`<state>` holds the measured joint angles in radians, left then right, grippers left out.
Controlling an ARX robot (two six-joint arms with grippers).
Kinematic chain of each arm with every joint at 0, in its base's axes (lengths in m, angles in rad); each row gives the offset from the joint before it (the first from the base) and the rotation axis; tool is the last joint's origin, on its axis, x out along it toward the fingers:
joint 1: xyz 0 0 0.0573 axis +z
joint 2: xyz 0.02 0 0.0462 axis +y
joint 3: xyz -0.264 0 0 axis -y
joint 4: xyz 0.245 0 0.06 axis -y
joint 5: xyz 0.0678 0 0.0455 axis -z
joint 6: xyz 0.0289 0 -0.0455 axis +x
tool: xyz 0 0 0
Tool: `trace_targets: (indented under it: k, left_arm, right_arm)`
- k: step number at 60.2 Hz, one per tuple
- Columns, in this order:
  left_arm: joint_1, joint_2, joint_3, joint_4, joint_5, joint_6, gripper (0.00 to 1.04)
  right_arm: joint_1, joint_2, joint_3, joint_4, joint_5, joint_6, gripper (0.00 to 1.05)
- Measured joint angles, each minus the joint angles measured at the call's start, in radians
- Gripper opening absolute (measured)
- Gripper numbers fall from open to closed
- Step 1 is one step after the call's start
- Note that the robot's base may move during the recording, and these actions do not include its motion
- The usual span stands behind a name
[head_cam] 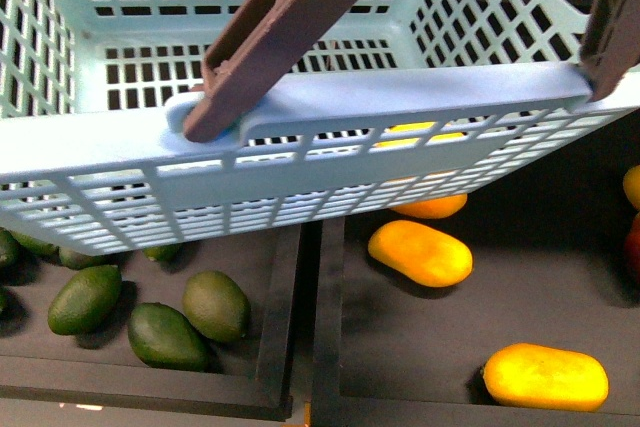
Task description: Pick lemon and mango into basket
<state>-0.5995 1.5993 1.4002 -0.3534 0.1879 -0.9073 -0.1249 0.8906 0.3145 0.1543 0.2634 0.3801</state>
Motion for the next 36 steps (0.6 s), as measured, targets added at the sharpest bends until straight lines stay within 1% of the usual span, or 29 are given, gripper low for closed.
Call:
trace_targets:
  k: [6,12,14,26,33,36]
  left_arm:
    - [-0.005,0.000,0.000,0.000,0.003,0.000,0.05]
    - [-0.010,0.000,0.000,0.000,0.015,-0.003,0.05]
    - [-0.012,0.000,0.000,0.000,0.016,-0.005,0.05]
    - [-0.013,0.000,0.000,0.000,0.005,-0.006,0.05]
    - [-0.009,0.000,0.000,0.000,-0.004,-0.003,0.05]
    - [-0.009,0.000,0.000,0.000,-0.001,-0.003,0.05]
  right_arm:
    - [-0.146,0.213,0.096,0.109,-0.101,0.049,0.96]
    - [-0.235,0.449,0.202,0.149,-0.155,0.060,0.96]
    - [-0.249,0.520,0.232,0.150,-0.174,0.070,0.96]
    - [-0.264,0.944,0.422,0.158,-0.186,0.098,0.96]
    - [-0.235,1.218,0.539,0.152,-0.185,0.119,0.96]
    - [-0.220,1.283,0.571,0.145,-0.185,0.122,0.96]
